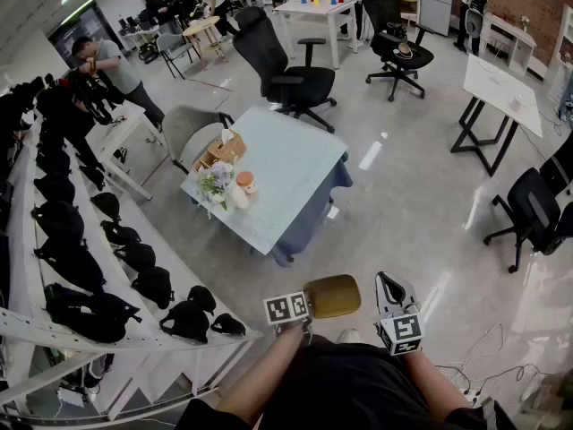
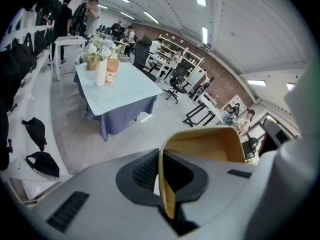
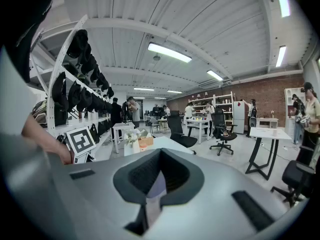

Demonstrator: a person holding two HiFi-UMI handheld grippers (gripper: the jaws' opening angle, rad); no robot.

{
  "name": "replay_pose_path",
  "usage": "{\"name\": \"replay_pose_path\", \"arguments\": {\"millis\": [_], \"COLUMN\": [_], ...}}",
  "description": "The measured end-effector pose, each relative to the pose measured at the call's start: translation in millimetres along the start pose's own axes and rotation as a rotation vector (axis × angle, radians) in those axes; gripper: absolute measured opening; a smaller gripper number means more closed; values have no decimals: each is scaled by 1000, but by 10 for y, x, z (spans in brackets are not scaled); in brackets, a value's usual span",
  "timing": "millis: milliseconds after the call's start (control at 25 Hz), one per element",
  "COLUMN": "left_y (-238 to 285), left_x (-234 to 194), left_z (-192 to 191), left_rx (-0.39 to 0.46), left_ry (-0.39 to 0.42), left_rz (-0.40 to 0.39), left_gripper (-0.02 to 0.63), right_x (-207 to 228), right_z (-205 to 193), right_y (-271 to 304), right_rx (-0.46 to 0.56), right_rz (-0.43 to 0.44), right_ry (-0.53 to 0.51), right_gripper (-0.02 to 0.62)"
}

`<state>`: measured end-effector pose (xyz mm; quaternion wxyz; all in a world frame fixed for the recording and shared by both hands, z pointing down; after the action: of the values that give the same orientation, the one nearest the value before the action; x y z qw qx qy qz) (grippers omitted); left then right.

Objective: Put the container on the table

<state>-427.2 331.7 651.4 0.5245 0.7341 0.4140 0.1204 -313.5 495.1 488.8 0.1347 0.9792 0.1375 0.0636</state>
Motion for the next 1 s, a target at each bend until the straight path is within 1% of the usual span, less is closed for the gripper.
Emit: {"name": "replay_pose_path", "arguments": {"millis": [120,280,480,640,840,1000], "left_y": [6,-17,-84,-91,49,230], "left_x": [10,20,62,64,57,166], "left_z": [-7,-22,-82,-85,-19,95], "left_rx": [9,22,33,28,15,-3], "left_ry": [9,1,16,24,41,53], "left_rz": [8,16,24,34,32,15], "left_gripper": [11,11,11,11,11,11], "right_x": [26,104,223,294,334,443], "right_z": [-16,-57,-101,-145,-168,-179], "right_y": [-29,-104,-228,-242,-162,-110], "right_rx": [12,27,28,35,35,22], "right_rz": [-3,-12,-22,-36,-49,-57], "right_ry": [10,46,36,60,70,71], "right_gripper": [-2,-2,-2,-2,-2,-2]}}
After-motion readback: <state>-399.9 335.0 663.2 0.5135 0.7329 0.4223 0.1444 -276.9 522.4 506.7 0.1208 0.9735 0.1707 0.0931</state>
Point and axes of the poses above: the fingertips, and each gripper's own axes: y forward along the fingers, x to its right, z out of its top, the point moved 1 cm from there along -y, backward along the fingers, and after that the axes turned 15 degrees about z, right-handed, at the moved point
